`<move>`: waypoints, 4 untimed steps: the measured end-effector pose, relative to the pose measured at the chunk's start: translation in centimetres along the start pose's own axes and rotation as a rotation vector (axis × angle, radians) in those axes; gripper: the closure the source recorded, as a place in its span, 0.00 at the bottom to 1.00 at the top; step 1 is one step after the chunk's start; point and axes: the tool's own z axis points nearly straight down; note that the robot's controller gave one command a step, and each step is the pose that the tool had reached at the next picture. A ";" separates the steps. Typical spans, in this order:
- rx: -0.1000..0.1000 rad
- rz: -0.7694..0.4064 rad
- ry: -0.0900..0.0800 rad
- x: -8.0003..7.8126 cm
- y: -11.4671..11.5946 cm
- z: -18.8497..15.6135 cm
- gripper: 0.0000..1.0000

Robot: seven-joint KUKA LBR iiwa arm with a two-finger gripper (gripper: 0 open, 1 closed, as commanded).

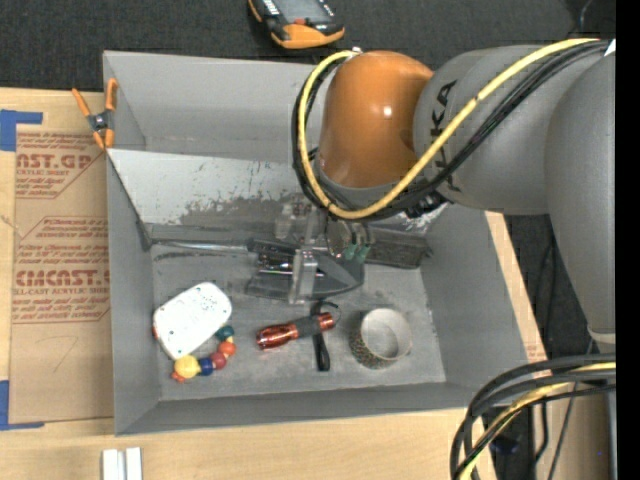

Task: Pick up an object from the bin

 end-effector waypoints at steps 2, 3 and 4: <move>0.000 -0.189 -0.005 7.9 -1.1 11.4 0.00; -0.009 0.172 0.009 0.2 -3.0 5.0 0.00; -0.002 -0.147 0.017 7.1 -1.5 10.8 0.00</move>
Offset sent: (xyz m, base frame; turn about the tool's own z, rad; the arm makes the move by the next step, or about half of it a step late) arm -0.0800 -0.0121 -0.1136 -0.1889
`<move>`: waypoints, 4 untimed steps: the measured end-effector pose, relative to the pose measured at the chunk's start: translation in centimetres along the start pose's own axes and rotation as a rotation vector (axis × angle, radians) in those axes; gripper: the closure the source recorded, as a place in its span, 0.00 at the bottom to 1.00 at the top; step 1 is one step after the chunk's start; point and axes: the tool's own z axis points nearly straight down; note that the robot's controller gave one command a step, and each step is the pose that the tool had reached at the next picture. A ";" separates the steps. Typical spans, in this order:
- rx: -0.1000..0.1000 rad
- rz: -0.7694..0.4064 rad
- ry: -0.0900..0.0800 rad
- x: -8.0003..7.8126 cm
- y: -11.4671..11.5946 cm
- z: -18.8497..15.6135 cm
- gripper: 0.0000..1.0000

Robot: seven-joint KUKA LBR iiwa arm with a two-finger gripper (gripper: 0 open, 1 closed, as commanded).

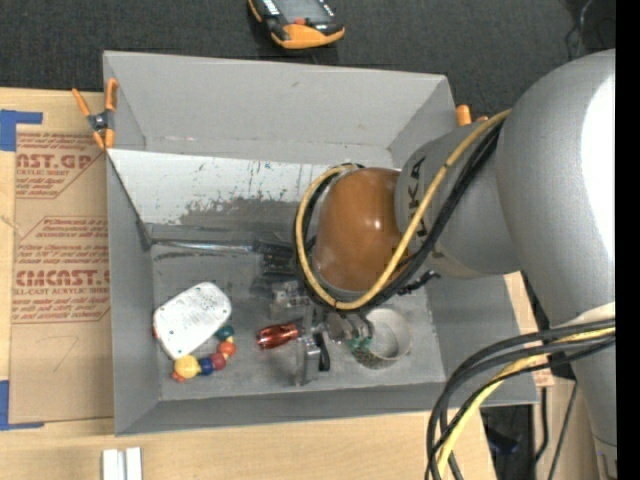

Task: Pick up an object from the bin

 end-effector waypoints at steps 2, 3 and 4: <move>-0.004 0.033 -0.005 -0.4 -0.2 0.1 1.00; -0.004 0.033 -0.005 -0.4 -0.2 0.1 1.00; -0.003 0.034 0.002 -0.1 -0.2 -2.2 1.00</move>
Offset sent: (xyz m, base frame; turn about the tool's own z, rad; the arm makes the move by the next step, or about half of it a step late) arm 0.0047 -0.0020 -0.0004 0.0322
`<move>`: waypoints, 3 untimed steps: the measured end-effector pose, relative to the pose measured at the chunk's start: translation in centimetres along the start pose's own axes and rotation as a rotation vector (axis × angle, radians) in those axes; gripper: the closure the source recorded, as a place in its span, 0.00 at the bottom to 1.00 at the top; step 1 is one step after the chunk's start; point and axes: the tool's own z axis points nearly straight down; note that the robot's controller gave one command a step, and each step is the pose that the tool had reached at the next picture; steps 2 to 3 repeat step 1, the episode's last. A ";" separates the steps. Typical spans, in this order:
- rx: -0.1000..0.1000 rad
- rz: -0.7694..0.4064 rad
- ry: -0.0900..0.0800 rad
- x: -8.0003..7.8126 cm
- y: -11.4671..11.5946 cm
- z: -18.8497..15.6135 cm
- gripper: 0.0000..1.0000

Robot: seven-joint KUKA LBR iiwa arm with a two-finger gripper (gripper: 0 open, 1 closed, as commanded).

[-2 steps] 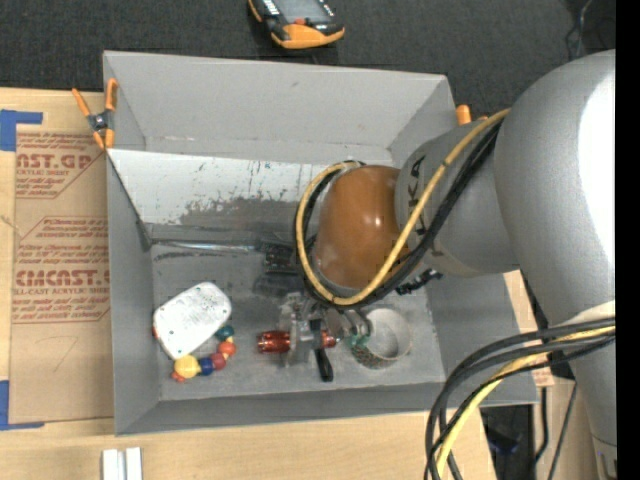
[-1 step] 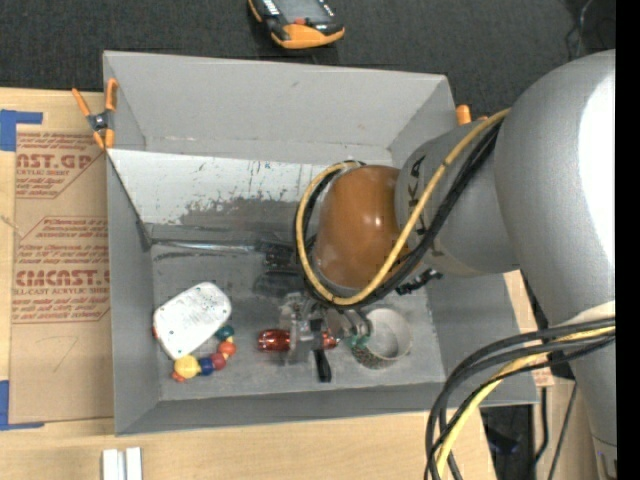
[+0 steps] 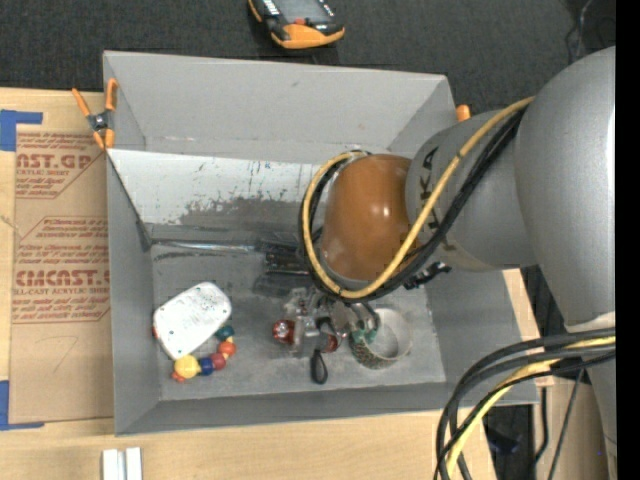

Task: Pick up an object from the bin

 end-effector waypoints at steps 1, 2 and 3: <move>0.000 0.000 -0.006 -0.1 0.0 -3.9 1.00; 0.000 0.000 -0.006 -0.1 0.0 -3.9 1.00; 0.000 0.000 -0.006 -0.1 0.0 -3.9 1.00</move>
Offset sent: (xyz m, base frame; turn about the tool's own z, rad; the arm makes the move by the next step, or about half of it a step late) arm 0.0014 0.0002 0.0835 -0.0004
